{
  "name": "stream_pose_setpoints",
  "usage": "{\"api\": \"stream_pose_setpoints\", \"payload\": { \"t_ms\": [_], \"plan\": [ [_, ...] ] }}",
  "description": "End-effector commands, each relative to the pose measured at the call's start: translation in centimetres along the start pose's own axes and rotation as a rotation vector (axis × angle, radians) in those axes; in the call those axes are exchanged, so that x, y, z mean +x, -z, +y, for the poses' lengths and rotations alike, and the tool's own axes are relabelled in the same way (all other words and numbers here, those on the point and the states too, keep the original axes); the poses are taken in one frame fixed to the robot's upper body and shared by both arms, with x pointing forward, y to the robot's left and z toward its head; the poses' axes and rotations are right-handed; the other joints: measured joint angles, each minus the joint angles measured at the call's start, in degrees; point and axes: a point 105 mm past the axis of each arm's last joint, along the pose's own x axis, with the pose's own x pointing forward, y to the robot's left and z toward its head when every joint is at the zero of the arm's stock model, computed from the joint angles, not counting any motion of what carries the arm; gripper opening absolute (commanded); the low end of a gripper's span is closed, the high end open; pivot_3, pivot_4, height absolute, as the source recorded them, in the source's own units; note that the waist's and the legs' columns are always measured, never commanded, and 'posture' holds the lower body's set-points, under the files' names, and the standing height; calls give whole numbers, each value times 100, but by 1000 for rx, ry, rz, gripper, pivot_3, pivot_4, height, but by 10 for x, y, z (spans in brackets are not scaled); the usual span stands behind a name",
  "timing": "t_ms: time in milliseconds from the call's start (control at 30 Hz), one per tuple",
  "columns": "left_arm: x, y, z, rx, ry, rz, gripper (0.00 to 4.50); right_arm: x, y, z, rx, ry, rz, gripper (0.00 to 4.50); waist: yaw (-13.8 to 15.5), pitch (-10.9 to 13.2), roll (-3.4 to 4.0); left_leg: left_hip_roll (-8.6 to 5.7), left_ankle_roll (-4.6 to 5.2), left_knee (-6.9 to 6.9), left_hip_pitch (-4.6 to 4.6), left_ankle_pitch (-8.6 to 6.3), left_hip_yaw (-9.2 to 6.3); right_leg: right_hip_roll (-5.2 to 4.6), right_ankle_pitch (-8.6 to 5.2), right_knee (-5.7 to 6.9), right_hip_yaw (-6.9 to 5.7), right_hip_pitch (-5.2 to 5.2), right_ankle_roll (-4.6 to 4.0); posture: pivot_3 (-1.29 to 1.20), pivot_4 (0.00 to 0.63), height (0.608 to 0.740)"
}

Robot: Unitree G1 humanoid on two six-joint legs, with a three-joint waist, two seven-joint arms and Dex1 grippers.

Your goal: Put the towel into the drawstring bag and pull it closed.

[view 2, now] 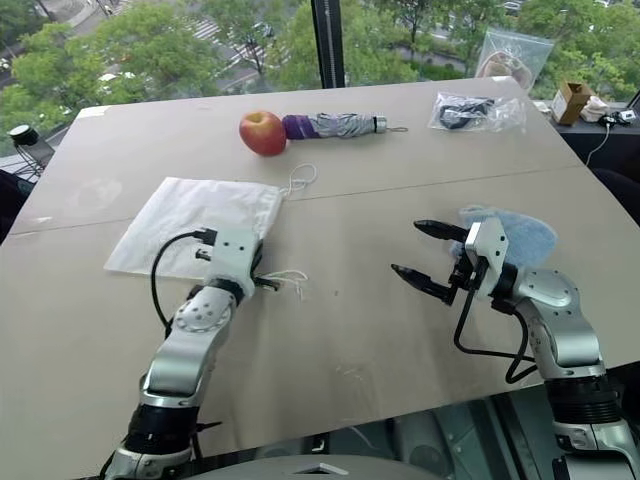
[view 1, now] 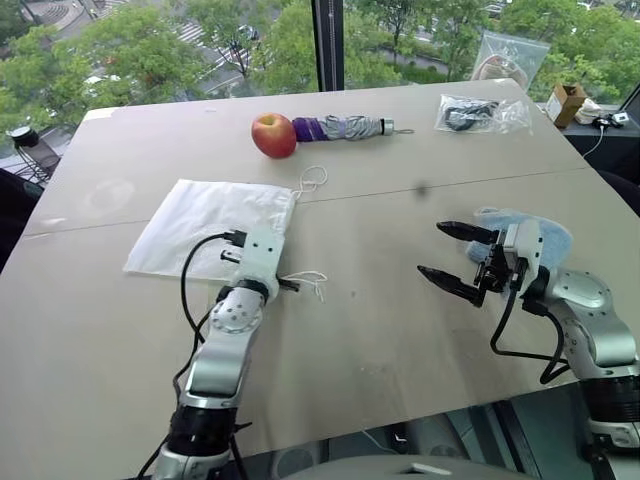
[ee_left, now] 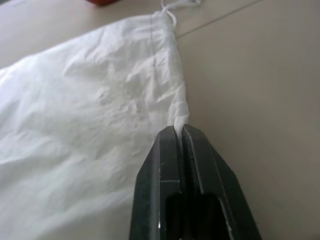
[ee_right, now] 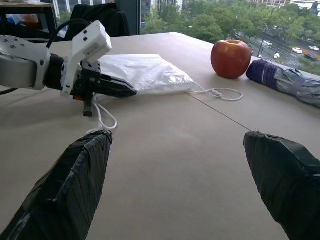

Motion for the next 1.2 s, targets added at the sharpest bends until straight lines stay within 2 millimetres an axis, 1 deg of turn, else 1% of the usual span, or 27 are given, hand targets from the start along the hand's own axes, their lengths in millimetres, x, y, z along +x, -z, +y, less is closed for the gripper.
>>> {"api": "stream_pose_setpoints", "payload": {
  "t_ms": [33,100,167,267,367,433,500,567,633,667,700,767,833,867,1033,1100,1200],
  "plan": [
    [-9,-36,13,-7,29,-178,61,2,-13,0,-53,-3,-33,4500,12,0,0,0,0,1,0,0,1,-2,0,0,0,0,0,0,150,740],
    [-11,-44,14,-47,75,-218,61,3,-13,0,-52,-4,-35,4500,13,0,0,-3,0,1,-1,0,4,-5,0,-2,2,0,0,0,150,740],
    [-15,-48,14,-178,156,-234,61,4,-13,0,-51,-6,-39,4500,10,0,0,-4,0,2,-2,0,6,-7,0,-5,3,1,0,0,150,740],
    [-19,-50,18,-361,221,-238,61,6,-13,0,-50,-10,-43,4500,0,0,0,-3,0,4,-5,0,6,-7,0,-5,2,0,1,0,150,740],
    [-26,-49,12,-528,344,-213,61,8,-13,1,-49,-13,-50,4500,-6,0,0,-2,0,4,-4,0,1,-4,0,-4,-1,0,2,0,150,740],
    [-30,-51,11,-593,393,-209,61,10,-14,1,-47,-13,-54,4500,-9,0,0,-2,0,4,-3,0,-2,-2,-1,-1,-3,0,3,0,150,740],
    [-32,-51,11,-608,412,-198,61,10,-14,2,-47,-13,-56,4500,-9,0,0,-2,0,4,-3,0,-4,-2,-1,0,-4,0,2,0,150,740],
    [-32,-51,14,-552,410,-191,61,10,-13,0,-45,2,-56,4500,-8,0,0,-2,0,4,-3,0,-3,-1,0,0,-4,0,2,0,150,740],
    [-32,-53,15,-419,408,-199,61,7,-12,-5,-45,42,-52,4500,-7,0,0,-2,0,4,-2,0,-3,-1,-1,0,-3,1,2,0,150,740],
    [-33,-55,15,-355,413,-211,61,5,-12,-11,-41,88,-48,4500,-6,0,0,-2,-1,4,-2,1,-3,0,-1,0,-3,1,1,0,150,740],
    [-32,-59,15,-296,416,-233,61,1,-10,-22,-45,165,-31,4500,-5,0,0,-3,-1,4,-2,1,-2,1,-4,0,-3,1,-5,0,150,740],
    [-30,-67,16,-204,402,-269,61,-10,0,-50,-92,355,60,4500,4,0,0,-3,-2,4,-2,1,1,-1,-14,0,-1,1,-22,0,150,740],
    [-27,-74,15,-147,392,-297,61,-30,14,-77,-70,517,200,4500,13,0,0,-5,-3,7,-3,2,8,-4,-14,-2,6,1,-23,0,150,740],
    [-26,-76,15,-132,388,-307,61,-39,16,-84,-79,555,237,4500,32,0,0,-7,-3,11,-5,2,11,-7,-14,-2,8,0,-23,0,150,740],
    [-21,-79,13,-117,374,-316,61,-66,26,-102,-46,693,378,4500,33,0,0,-8,-3,7,-12,2,13,-9,-13,-14,10,0,-22,0,150,740],
    [-21,-78,14,-114,370,-312,61,-73,25,-102,-47,720,410,4500,-8,0,0,-4,-2,2,-11,2,13,-4,-2,-17,10,-2,-3,0,150,740],
    [-21,-77,15,-107,364,-304,61,-81,25,-96,-64,723,470,4500,-9,0,0,-3,-2,-5,-11,1,7,-1,0,-18,6,-3,1,0,150,740]
  ]
}}
